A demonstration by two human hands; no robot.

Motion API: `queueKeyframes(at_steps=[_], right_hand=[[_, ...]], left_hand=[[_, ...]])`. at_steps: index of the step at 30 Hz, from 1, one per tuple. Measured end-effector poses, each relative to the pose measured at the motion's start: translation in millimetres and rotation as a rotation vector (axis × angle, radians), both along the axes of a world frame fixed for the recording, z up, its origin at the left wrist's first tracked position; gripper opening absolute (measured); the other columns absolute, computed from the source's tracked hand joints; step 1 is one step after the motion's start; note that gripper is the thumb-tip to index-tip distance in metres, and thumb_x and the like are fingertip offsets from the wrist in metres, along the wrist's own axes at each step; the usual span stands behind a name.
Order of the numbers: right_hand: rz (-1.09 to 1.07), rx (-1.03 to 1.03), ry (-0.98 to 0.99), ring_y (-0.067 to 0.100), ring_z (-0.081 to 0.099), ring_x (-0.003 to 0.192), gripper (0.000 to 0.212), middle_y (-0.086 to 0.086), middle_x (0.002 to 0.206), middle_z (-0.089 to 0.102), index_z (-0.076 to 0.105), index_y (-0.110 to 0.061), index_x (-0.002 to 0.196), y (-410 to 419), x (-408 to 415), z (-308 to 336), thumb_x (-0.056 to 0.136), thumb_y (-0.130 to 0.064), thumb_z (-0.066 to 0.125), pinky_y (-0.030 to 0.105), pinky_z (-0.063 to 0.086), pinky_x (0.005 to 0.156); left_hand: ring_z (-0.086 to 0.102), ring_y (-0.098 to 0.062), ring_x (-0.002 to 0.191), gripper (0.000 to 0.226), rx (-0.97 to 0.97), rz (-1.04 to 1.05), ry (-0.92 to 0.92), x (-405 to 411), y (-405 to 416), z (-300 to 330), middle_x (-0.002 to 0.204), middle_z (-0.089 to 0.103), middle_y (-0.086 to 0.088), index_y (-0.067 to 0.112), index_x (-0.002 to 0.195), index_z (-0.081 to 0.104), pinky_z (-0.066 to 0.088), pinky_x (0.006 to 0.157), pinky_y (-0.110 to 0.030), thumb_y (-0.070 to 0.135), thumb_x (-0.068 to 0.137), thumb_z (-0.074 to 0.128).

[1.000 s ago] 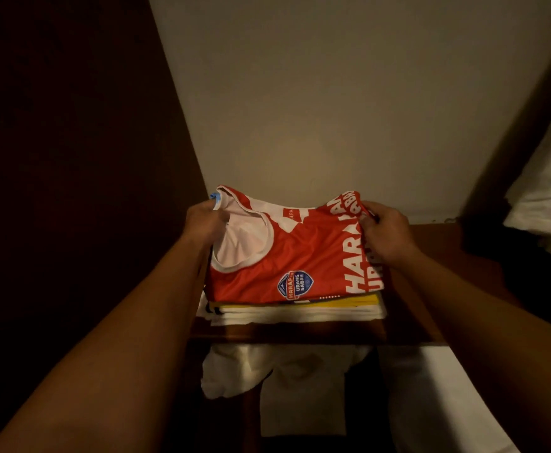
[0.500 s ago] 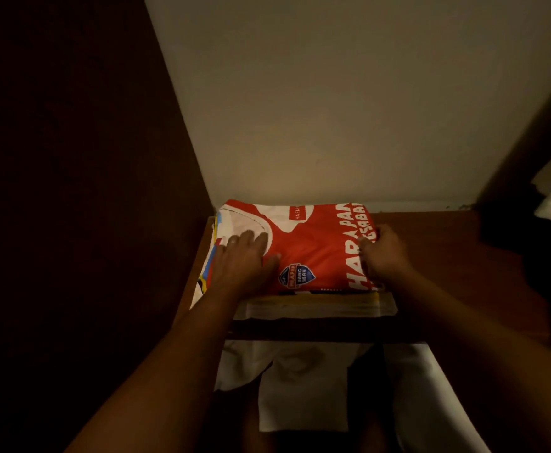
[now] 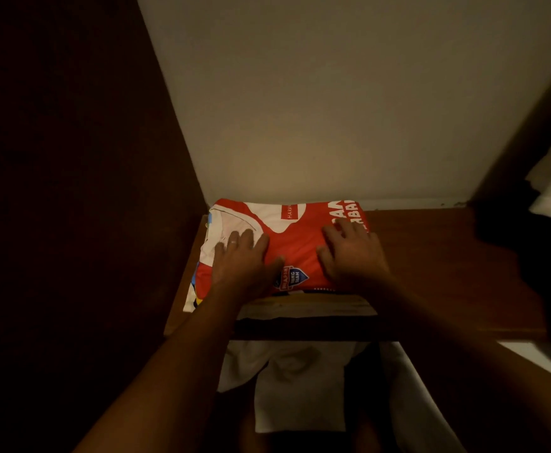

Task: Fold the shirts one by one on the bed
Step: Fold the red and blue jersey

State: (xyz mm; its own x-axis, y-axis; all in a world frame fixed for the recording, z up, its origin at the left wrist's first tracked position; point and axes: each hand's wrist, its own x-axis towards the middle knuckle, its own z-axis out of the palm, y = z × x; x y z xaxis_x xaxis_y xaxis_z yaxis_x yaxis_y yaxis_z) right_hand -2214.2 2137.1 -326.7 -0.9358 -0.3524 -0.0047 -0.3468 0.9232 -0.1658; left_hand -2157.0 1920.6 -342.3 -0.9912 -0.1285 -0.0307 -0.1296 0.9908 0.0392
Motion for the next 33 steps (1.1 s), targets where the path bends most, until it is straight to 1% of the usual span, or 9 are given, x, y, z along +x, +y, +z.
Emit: queueKeyframes(at_steps=[3,7,10,12,16,21,25,31,33], right_hand=[[0.064,0.016,-0.073,0.029,0.005,0.155,0.071,0.005,0.169,0.006,0.006,-0.032,0.16,7,3,-19,0.101,-0.065,0.026,0.055,0.007,0.122],[0.066,0.026,-0.11,0.029,-0.01,0.155,0.078,0.002,0.169,-0.01,-0.009,-0.038,0.159,21,5,-32,0.097,-0.072,0.025,0.055,0.002,0.121],[0.075,0.049,-0.2,0.028,-0.013,0.154,0.083,0.001,0.168,-0.014,-0.012,-0.039,0.158,22,0,-23,0.095,-0.075,0.028,0.055,0.0,0.121],[0.043,0.05,-0.238,0.029,-0.012,0.154,0.085,0.001,0.169,-0.013,-0.011,-0.039,0.158,25,1,-17,0.095,-0.073,0.035,0.056,0.001,0.121],[-0.004,0.04,-0.244,0.032,0.003,0.155,0.089,0.005,0.169,0.0,-0.001,-0.031,0.161,26,16,-4,0.095,-0.063,0.049,0.058,0.012,0.121],[-0.006,-0.105,-0.261,0.033,0.041,0.14,0.079,0.005,0.159,0.035,0.019,-0.027,0.159,38,47,29,0.094,-0.045,0.062,0.049,0.043,0.111],[0.014,-0.163,-0.236,0.03,0.053,0.13,0.063,0.007,0.147,0.051,0.038,-0.023,0.151,50,82,49,0.095,-0.035,0.063,0.04,0.048,0.105],[0.051,-0.136,-0.191,0.028,0.061,0.113,0.038,0.01,0.129,0.064,0.063,-0.016,0.132,63,122,80,0.098,-0.034,0.059,0.032,0.049,0.089],[0.054,-0.153,-0.209,0.028,0.062,0.11,0.035,0.01,0.126,0.065,0.065,-0.015,0.128,66,134,104,0.098,-0.033,0.058,0.035,0.052,0.09]], left_hand=[[0.004,-0.037,0.156,0.097,0.079,0.098,-0.129,6,-12,-15,0.17,0.007,-0.011,0.034,0.161,0.005,0.005,0.124,-0.057,0.089,0.082,0.01],[0.003,-0.038,0.156,0.103,0.094,0.129,-0.138,8,-14,-20,0.17,0.005,-0.012,0.034,0.161,0.005,0.006,0.124,-0.058,0.093,0.077,0.01],[0.004,-0.04,0.155,0.098,0.039,0.122,-0.216,4,-12,-13,0.17,0.004,-0.014,0.031,0.162,0.004,0.006,0.124,-0.058,0.089,0.084,0.02],[0.012,-0.041,0.154,0.092,-0.044,0.092,-0.235,4,-4,-3,0.168,0.012,-0.017,0.026,0.162,0.008,0.01,0.124,-0.058,0.083,0.091,0.024],[0.039,-0.036,0.141,0.075,-0.184,-0.028,-0.117,15,21,20,0.153,0.043,-0.015,0.018,0.152,0.031,0.029,0.117,-0.054,0.066,0.095,0.043],[0.056,-0.03,0.119,0.058,0.062,-0.013,-0.064,43,39,48,0.131,0.057,-0.011,0.019,0.136,0.05,0.046,0.102,-0.047,0.056,0.093,0.059],[0.063,-0.025,0.106,0.04,0.278,-0.027,-0.123,72,50,67,0.124,0.066,-0.008,0.016,0.127,0.059,0.054,0.092,-0.04,0.04,0.094,0.066],[0.065,-0.026,0.107,0.037,0.322,-0.056,-0.133,110,72,91,0.127,0.067,-0.01,0.011,0.127,0.065,0.054,0.096,-0.04,0.033,0.097,0.066],[0.065,-0.025,0.106,0.035,0.335,-0.053,-0.151,122,78,112,0.126,0.067,-0.01,0.01,0.123,0.066,0.055,0.094,-0.038,0.032,0.097,0.066]])
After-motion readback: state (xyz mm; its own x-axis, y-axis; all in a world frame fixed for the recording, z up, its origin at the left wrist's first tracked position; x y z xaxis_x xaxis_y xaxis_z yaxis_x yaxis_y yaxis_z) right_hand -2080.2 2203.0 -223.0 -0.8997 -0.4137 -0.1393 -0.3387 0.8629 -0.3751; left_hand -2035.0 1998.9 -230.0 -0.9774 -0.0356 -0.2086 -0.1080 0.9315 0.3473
